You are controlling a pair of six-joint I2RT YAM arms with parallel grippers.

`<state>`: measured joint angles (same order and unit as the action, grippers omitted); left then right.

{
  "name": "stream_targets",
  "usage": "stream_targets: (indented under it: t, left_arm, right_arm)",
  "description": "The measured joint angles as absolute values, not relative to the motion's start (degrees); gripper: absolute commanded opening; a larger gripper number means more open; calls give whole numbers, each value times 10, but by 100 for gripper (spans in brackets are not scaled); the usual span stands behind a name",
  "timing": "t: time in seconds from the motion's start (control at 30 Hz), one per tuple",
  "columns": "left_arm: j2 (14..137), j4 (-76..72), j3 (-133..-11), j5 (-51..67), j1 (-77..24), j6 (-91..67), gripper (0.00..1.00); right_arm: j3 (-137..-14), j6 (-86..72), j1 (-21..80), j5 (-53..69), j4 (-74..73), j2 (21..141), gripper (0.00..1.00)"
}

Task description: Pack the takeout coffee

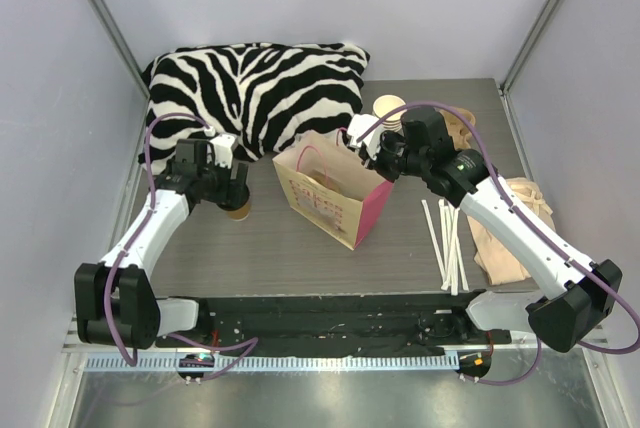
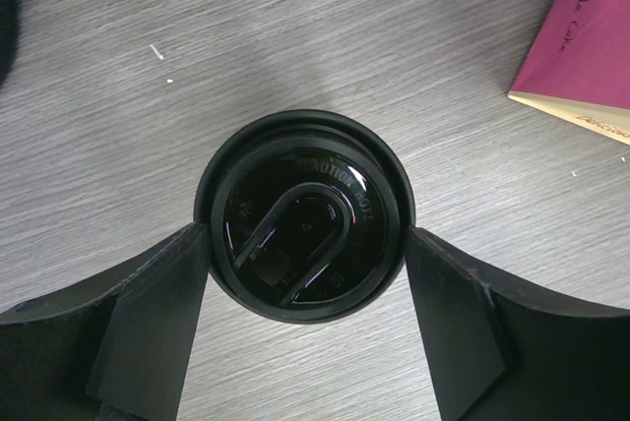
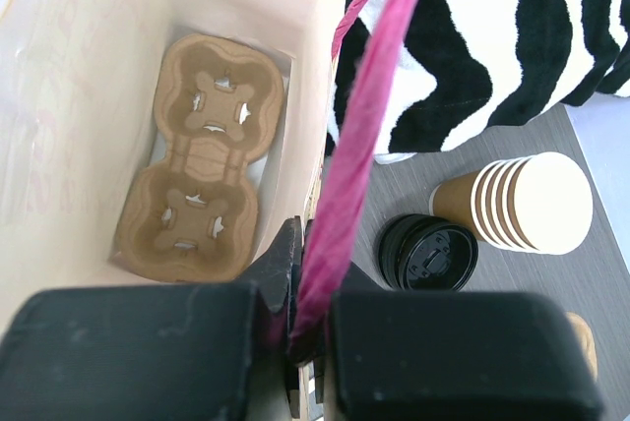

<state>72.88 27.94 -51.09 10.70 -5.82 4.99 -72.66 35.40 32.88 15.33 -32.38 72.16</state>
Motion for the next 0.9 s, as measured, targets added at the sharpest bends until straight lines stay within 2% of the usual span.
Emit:
stream_targets:
  t: [0.3,0.4,0.43,0.5,0.53,0.6,0.63,0.7,0.77,0.9]
  left_arm:
    - [736,269,-511,100,-59,55,72]
    - [736,268,-511,101,-59,62,61]
    - [736,268,-511,100,-59,63,53]
    - [736,269,-511,101,-59,65,46]
    - [736,271,-512,101,-59,66,39]
    - [734,278,-514,101,-59,70,33]
    - [733,286,-516,101,-59,76,26]
    - [732,312,-527,101,-59,84,19]
    - [731,336,-548,103,-59,95,17]
    - [731,399,-639,121,-59,105,7]
  right_arm:
    - [-727,354,329,153,-324,722,1]
    - [-727,354,329,153,-324,722,1]
    - [-727,354,329,153,-324,722,1]
    - [-727,354,329,153,-324,722,1]
    - [-727,354,329,153,-324,722,1]
    - [-727,354,329,153,-324,722,1]
    - [-727,354,329,154,-324,722,1]
    - [-727,354,329,154,-324,722,1]
    - [-728,354,329,156,-324,722,1]
    - [-728,355,329,160,-324,722,1]
